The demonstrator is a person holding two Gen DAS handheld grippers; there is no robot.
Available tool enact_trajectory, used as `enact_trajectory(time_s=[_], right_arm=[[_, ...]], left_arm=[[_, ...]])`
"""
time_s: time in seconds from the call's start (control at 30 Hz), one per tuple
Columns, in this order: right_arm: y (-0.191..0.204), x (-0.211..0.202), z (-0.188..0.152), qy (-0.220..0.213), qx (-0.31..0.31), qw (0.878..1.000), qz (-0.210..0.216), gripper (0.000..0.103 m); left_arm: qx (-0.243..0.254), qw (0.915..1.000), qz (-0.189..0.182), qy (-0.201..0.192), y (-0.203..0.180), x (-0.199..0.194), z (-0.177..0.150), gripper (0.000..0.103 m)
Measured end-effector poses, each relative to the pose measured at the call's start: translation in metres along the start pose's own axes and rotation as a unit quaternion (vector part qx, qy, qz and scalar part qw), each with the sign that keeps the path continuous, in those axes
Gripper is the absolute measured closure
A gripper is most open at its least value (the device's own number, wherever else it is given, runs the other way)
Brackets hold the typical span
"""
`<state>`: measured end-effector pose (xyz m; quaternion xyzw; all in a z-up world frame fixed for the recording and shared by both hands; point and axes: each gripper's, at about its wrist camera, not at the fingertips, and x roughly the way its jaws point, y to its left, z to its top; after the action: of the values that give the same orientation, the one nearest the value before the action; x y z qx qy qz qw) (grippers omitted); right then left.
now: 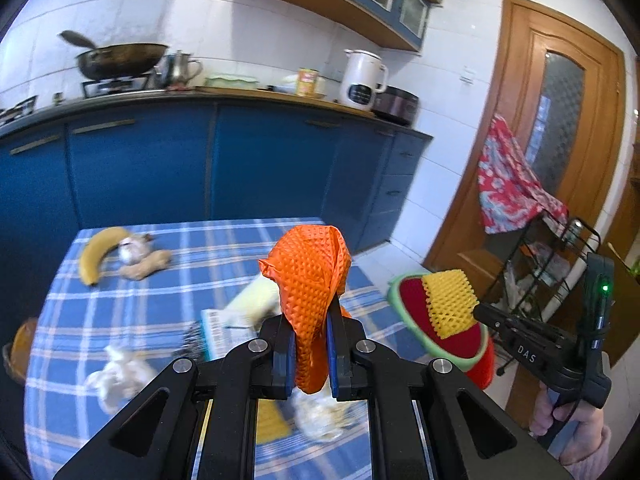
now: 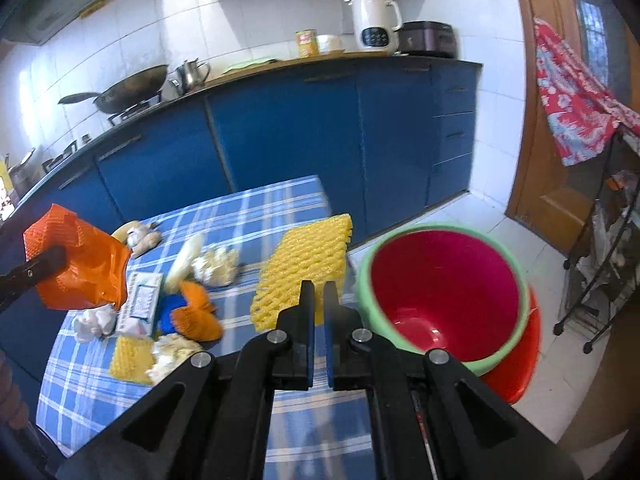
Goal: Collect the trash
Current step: 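Carry the orange mesh bag and yellow foam net over the red basin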
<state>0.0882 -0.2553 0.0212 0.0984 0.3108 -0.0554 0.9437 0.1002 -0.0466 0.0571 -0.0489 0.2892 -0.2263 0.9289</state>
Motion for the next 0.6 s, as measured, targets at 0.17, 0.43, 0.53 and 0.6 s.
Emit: enact_trajectory(time_s=[0.17,0.43,0.53,0.6], right_arm=[[-0.035,-0.002,0.003,-0.003,0.015,1.000,-0.024,0.097],[-0.097,0.007,-0.006,0.010,0.056,0.997,-0.060,0.097],[-0.118,0.014,-0.013,0.017,0.068,0.995,-0.073,0.097],[-0.129,0.020,-0.016,0.022,0.076,0.994,-0.080,0.097]], left_arm=[[0.015,0.9994,-0.025,0.017,-0.032,0.027,0.006,0.091],[0.046,0.9957,-0.061,0.053,-0.090,0.082,0.005,0.091],[0.054,0.9933,-0.072,0.072,-0.108,0.105,0.000,0.091],[0.059,0.9917,-0.078,0.083,-0.119,0.118,-0.003,0.091]])
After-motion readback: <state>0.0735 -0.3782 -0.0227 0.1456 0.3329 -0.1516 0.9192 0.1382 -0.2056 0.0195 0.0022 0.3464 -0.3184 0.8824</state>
